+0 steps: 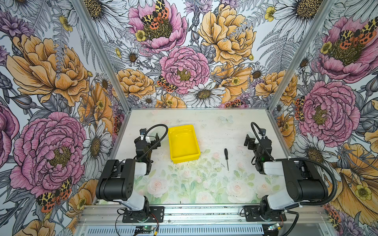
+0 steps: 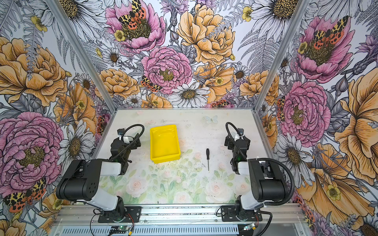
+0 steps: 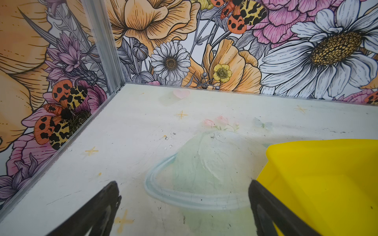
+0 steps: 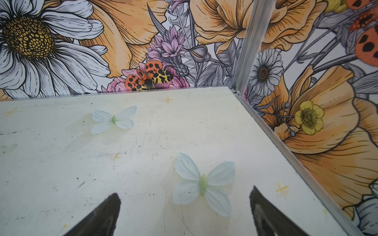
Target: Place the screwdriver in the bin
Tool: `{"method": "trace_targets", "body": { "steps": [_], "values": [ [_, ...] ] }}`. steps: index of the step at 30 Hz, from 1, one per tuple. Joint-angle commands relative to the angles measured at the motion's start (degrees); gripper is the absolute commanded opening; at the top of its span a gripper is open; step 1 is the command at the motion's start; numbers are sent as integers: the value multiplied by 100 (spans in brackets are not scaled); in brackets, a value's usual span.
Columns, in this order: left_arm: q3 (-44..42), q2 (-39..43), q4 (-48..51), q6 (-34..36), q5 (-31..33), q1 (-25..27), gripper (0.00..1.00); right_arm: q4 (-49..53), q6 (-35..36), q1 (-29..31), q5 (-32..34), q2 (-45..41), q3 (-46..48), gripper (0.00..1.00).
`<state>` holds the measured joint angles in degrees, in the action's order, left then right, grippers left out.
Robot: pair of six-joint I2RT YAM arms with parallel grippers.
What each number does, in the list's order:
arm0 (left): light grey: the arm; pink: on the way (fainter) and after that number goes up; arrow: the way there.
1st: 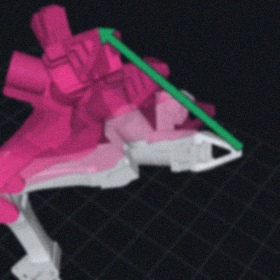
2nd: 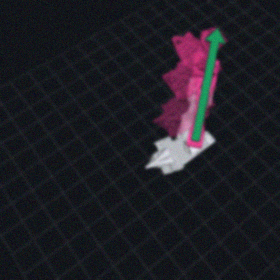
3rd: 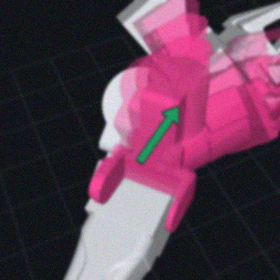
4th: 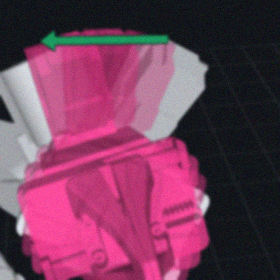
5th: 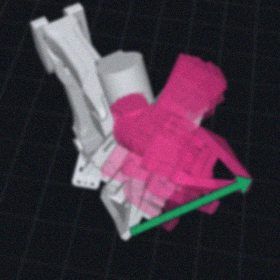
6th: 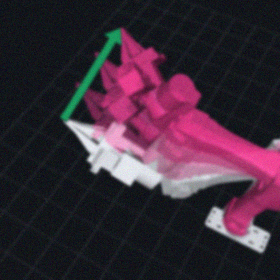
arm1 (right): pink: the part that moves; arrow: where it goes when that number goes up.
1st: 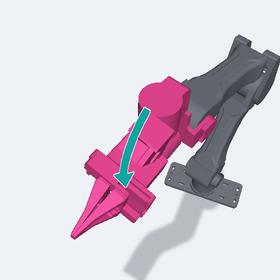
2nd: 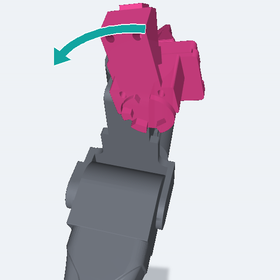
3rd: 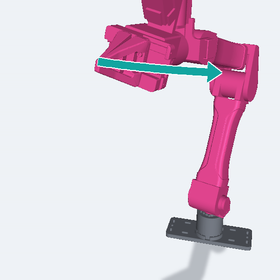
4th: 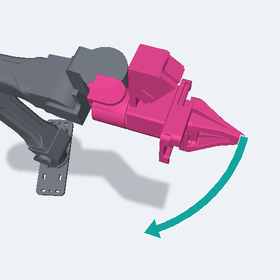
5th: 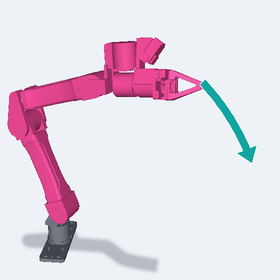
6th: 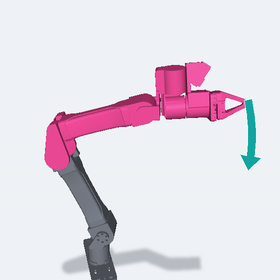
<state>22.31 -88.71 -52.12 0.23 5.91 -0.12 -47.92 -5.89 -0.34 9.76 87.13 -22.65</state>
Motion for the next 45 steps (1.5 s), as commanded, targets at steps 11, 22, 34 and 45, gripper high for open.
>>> {"method": "trace_targets", "body": {
  "steps": [11,22,34,45],
  "values": [
    [-170,530,134,-128,178,-90,99,831,164,64,-36,-391,-318,99],
    [4,1991,2166,-551,176,16,99,3294,-274,668,922,-1658,-884,99],
    [977,3033,4634,-803,-476,802,99,6648,-1854,1326,510,-1786,-2361,100],
    [1335,3171,5189,-991,-2320,1745,99,7647,-2484,2558,225,-602,-3299,100]
  ]
}}
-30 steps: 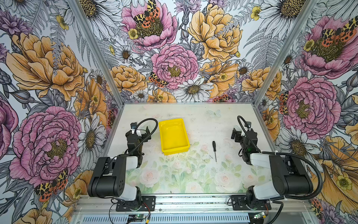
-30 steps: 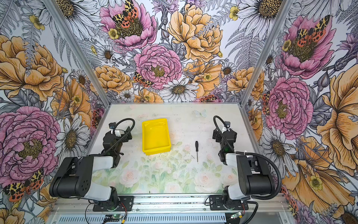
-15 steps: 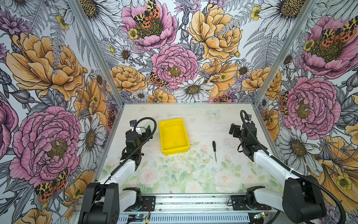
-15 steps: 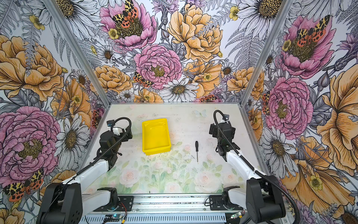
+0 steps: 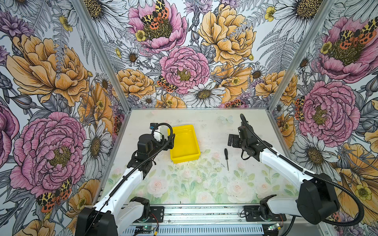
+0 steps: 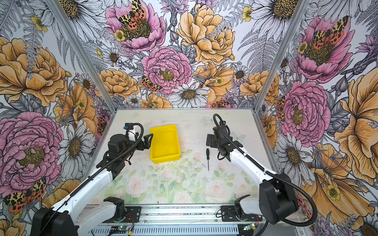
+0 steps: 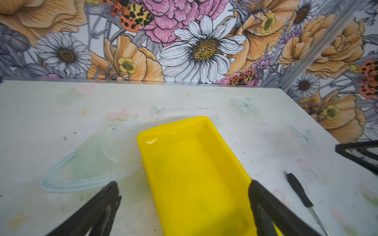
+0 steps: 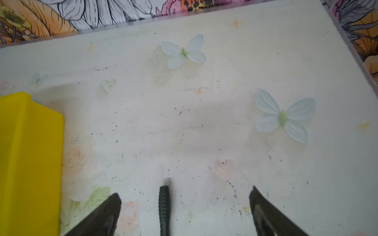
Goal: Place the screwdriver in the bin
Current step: 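Reach the right gripper toward the screwdriver while the left gripper moves beside the yellow bin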
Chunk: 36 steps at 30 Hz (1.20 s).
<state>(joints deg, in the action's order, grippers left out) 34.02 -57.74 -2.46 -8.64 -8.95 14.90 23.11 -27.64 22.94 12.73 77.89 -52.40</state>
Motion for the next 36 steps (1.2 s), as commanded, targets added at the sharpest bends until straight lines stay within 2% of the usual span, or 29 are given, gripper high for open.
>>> {"method": "trace_targets", "body": {
  "steps": [1,8,15,19,26,36],
  "values": [
    [191,66,230,-94,-922,359,99,607,-371,285,-99,463,-395,99],
    [518,-228,270,263,-1157,1365,99,781,-559,448,-329,1268,-646,99],
    [1075,-990,305,728,-1176,2415,99,791,-462,431,-448,1746,-753,100],
    [1390,-1471,307,793,-1153,2784,99,783,-386,413,-461,1994,-822,96],
    [1752,-1993,310,768,-1210,2976,99,776,-245,261,-500,2348,-938,88],
    [1819,-2092,358,778,-1132,2986,99,771,-48,141,-615,2746,-1087,63]
  ]
}}
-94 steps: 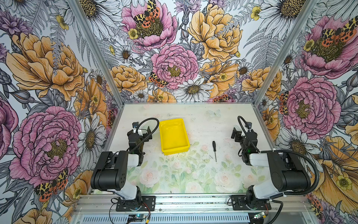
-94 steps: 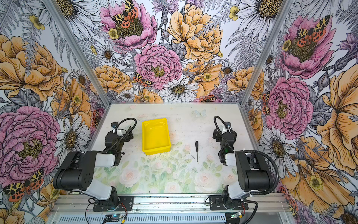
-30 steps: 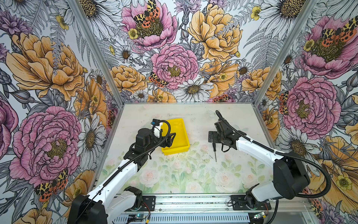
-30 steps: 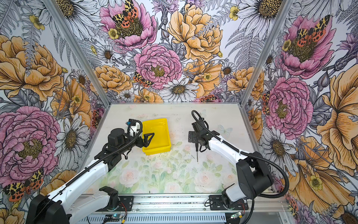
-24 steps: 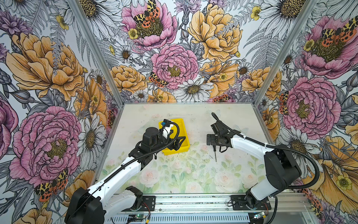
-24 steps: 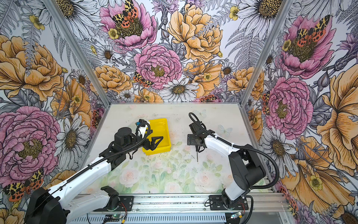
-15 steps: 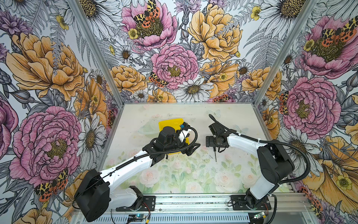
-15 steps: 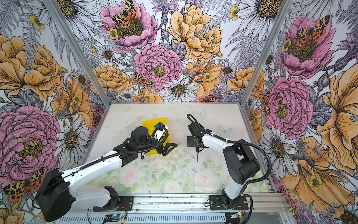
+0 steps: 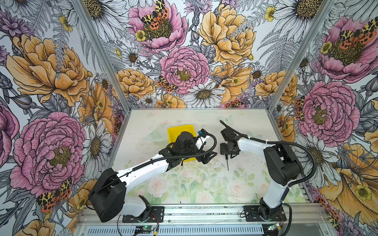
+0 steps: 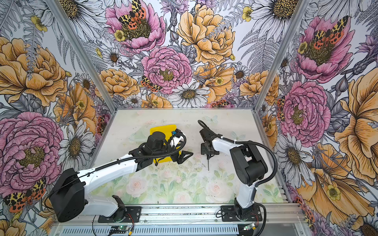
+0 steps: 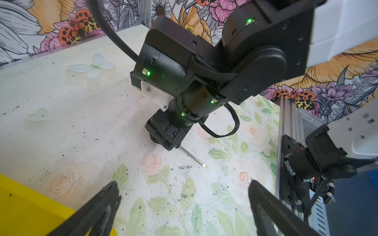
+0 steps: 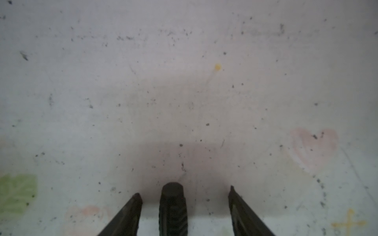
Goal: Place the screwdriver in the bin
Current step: 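Reach the right gripper toward the screwdriver while the left gripper moves beside the yellow bin, then close the right gripper on the black screwdriver handle and lift it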
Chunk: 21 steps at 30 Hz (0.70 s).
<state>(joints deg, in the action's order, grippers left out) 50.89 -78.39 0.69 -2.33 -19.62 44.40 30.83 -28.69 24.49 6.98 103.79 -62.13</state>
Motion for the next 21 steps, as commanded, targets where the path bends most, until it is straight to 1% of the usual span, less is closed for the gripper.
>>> {"method": "trace_targets", "body": {
  "steps": [1,6,9,14,21],
  "values": [
    [124,-28,45,146,-51,30,99,-5,69,-14,-54,190,-124,59],
    [109,-27,81,154,13,33,99,2,82,-14,-98,265,-112,44],
    [96,-27,81,154,45,33,99,2,83,-14,-102,258,-79,37],
    [55,-5,85,136,104,27,99,4,65,-10,-102,188,7,21],
    [-100,134,81,116,177,6,99,11,38,3,-111,27,52,6]
  ]
}}
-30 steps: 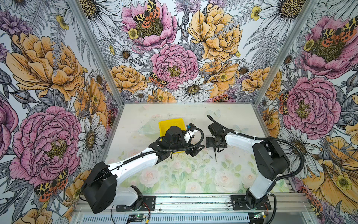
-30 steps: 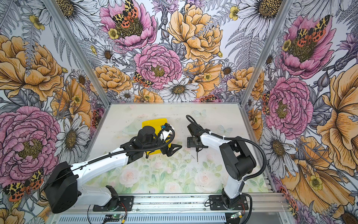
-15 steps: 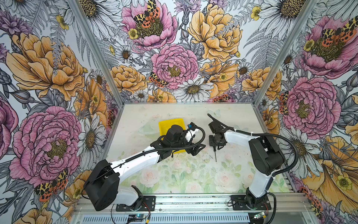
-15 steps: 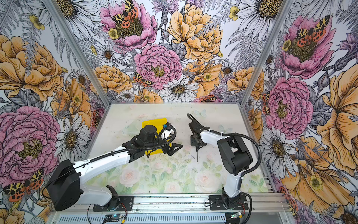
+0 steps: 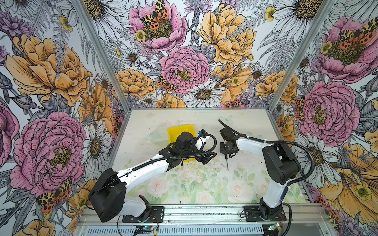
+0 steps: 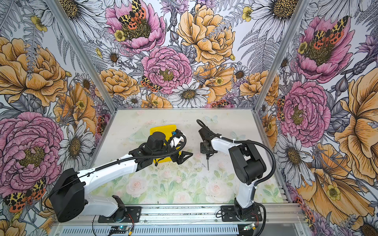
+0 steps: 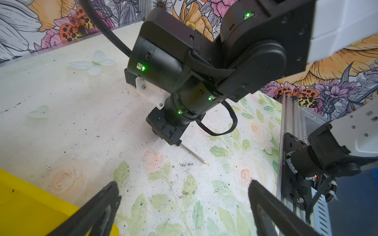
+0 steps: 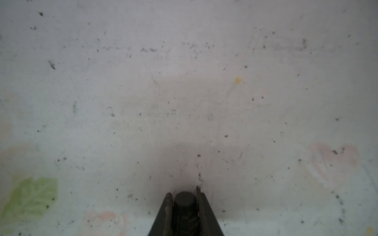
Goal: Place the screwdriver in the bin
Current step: 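Close the right gripper on the black screwdriver handle and lift it, then carry the screwdriver over the bin with the right gripper while the left gripper waits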
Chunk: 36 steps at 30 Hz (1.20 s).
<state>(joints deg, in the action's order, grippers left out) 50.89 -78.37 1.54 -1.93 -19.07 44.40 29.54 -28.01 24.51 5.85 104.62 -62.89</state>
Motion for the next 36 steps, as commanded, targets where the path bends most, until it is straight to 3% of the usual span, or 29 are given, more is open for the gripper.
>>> {"method": "trace_targets", "body": {
  "steps": [1,9,17,25,28,36],
  "values": [
    [-129,163,-18,66,131,-2,99,140,-26,1,12,-95,128,5],
    [-597,704,-118,-7,259,-131,99,149,-202,113,13,-490,58,2],
    [-1278,1771,143,-187,559,-425,99,216,-444,474,174,-799,-419,1],
    [-1603,2973,1199,-199,1050,-1008,99,345,-635,1025,604,-845,-1273,0],
    [-1618,3411,1399,-228,1403,-1073,99,385,-648,1238,745,-796,-1618,0],
    [-1613,3967,1610,-395,1518,-1153,99,447,-601,1760,870,-357,-2783,0]
  ]
}}
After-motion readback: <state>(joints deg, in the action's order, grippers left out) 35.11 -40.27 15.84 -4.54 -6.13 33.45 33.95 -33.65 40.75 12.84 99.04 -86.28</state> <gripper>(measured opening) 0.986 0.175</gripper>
